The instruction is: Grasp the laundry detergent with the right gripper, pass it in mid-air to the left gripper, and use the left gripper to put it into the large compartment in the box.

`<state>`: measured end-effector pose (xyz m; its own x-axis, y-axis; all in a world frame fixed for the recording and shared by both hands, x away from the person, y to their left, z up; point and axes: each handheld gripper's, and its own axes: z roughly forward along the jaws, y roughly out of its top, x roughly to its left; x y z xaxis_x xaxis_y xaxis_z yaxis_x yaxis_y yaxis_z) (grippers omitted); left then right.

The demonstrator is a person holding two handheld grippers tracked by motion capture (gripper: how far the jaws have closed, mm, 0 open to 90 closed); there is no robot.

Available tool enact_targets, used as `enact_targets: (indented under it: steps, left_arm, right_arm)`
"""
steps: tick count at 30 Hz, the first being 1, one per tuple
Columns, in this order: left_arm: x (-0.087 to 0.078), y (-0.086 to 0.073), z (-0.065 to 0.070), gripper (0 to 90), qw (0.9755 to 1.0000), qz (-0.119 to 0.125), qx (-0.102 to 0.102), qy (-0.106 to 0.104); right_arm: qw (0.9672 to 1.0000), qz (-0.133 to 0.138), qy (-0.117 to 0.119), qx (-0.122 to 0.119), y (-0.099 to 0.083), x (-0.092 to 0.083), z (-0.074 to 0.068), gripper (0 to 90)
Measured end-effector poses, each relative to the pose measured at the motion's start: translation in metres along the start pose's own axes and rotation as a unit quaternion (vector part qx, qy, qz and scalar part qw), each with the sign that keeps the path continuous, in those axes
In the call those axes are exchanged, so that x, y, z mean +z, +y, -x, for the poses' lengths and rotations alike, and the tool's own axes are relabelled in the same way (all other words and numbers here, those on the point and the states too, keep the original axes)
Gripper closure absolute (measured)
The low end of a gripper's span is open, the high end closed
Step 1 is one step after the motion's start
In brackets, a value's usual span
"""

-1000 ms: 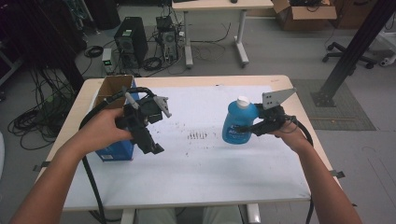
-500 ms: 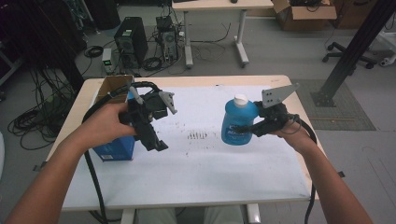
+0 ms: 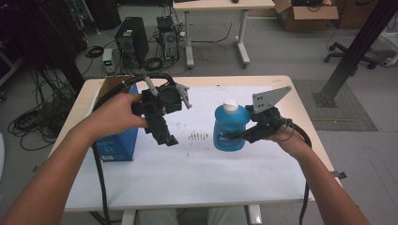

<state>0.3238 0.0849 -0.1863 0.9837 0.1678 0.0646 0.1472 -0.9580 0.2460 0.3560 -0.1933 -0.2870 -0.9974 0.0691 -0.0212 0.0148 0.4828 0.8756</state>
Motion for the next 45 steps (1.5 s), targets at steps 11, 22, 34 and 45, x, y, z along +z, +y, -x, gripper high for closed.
enact_targets:
  steps: [11,22,34,45]
  left_arm:
    - [0.000,0.022,-0.006,4.6,0.9997,-0.004,0.022,-0.007]
    - [-0.001,0.033,-0.010,4.5,0.9991,-0.006,0.039,-0.015]
    - [-0.004,0.036,-0.011,4.5,0.9988,-0.011,0.043,-0.019]
    - [-0.002,0.040,-0.010,4.5,0.9985,-0.012,0.048,-0.023]
  right_arm:
    - [0.9999,-0.002,0.011,0.002,0.003,0.017,-0.006,43.9]
    - [0.9998,-0.006,0.018,0.003,0.006,0.030,-0.010,44.0]
    - [0.9995,-0.011,0.029,-0.005,0.015,0.043,-0.009,44.0]
    - [0.9986,-0.017,0.048,-0.012,0.021,0.063,-0.006,44.0]
